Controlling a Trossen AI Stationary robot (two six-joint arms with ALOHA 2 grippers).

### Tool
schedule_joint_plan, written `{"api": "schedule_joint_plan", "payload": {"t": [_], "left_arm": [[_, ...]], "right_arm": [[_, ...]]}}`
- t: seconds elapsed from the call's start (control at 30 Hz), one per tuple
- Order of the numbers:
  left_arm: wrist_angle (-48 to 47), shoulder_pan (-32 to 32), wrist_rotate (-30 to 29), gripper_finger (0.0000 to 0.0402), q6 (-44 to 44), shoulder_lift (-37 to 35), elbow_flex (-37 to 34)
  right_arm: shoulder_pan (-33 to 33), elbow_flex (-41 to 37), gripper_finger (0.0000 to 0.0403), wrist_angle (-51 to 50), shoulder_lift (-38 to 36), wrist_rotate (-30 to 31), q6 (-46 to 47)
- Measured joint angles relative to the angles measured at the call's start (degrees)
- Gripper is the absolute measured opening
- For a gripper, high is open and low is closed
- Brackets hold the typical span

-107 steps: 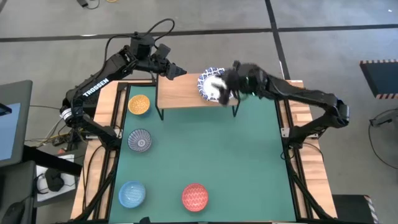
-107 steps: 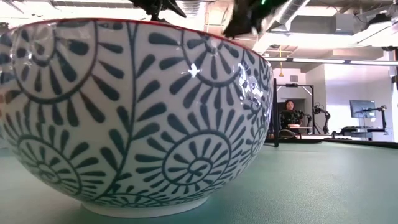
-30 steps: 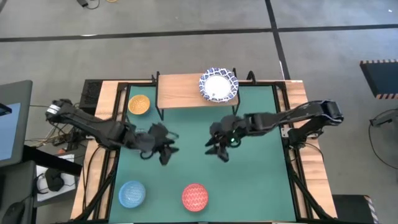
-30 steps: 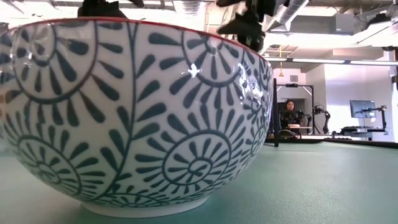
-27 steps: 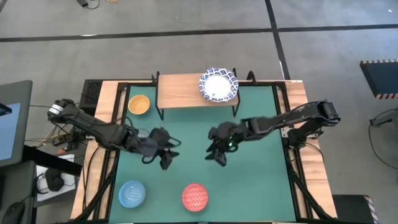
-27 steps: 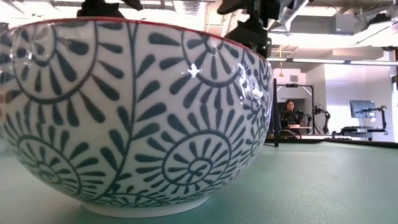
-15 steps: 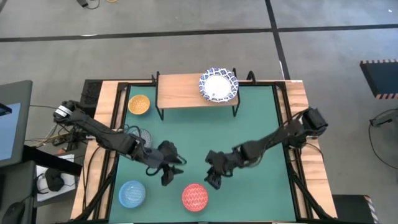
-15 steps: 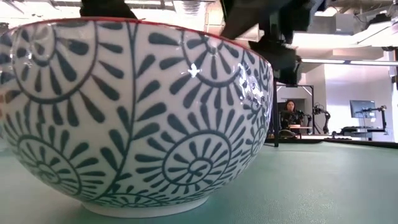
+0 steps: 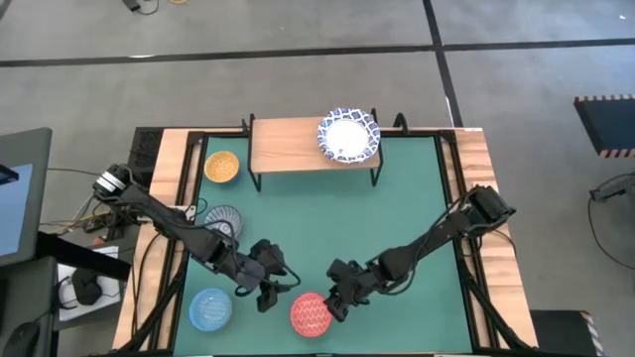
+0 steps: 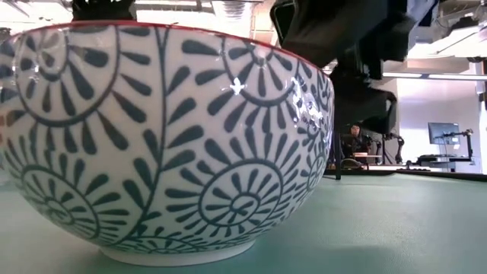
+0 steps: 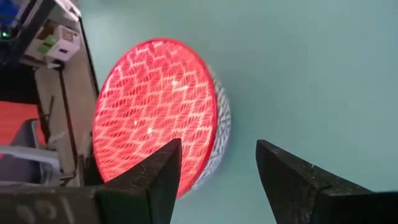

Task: Place and stack bowls onto a shelf
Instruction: Put the red bowl on the shelf

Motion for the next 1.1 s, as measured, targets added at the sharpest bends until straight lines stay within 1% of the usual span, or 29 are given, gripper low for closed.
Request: {"api": "schedule_joint_plan", "payload": {"t": [0.13, 0.33, 0.43, 0.53, 0.7, 0.77, 0.9, 1.1], "left_arm": [[0.1, -0.8, -2.0, 0.0203, -1.9, 0.0, 0.1], [0.1, -2.2, -3.1, 0.0203, -4.0, 0.0, 0.1], [0.0, -3.3, -4.4, 0.0203, -5.0, 0.0, 0.1], [0.0, -4.2, -5.2, 0.0203, -5.8, 0.0, 0.1], [0.0, -4.9, -6.1, 0.0203, -6.6, 0.0, 0.1], [0.0, -4.9, -6.3, 0.0203, -7.2, 0.0, 0.1], [0.0, -4.9, -7.3, 0.0203, -7.3, 0.0, 0.1], [0.1, -4.9, -7.4, 0.0203, -7.7, 0.0, 0.1]], "right_arm": [[-0.2, 0.0, 0.0213, -0.3, 0.0, -0.1, 0.0], [0.0, 0.0, 0.0175, -0.3, 1.7, -3.3, 0.5], [0.3, 0.0, 0.0153, 0.0, 2.1, -3.5, 2.1], [0.4, 0.0, 0.0119, -0.5, 2.4, -3.5, 3.8], [0.6, 0.0, 0.0050, -0.3, 2.4, -3.4, 6.5], [0.6, -0.1, 0.0030, -0.5, 2.4, -3.4, 7.1], [0.6, 0.6, 0.0029, -0.6, 2.4, -2.7, 7.3], [0.6, 3.6, 0.0029, -2.3, 2.4, 2.8, 7.1]]}}
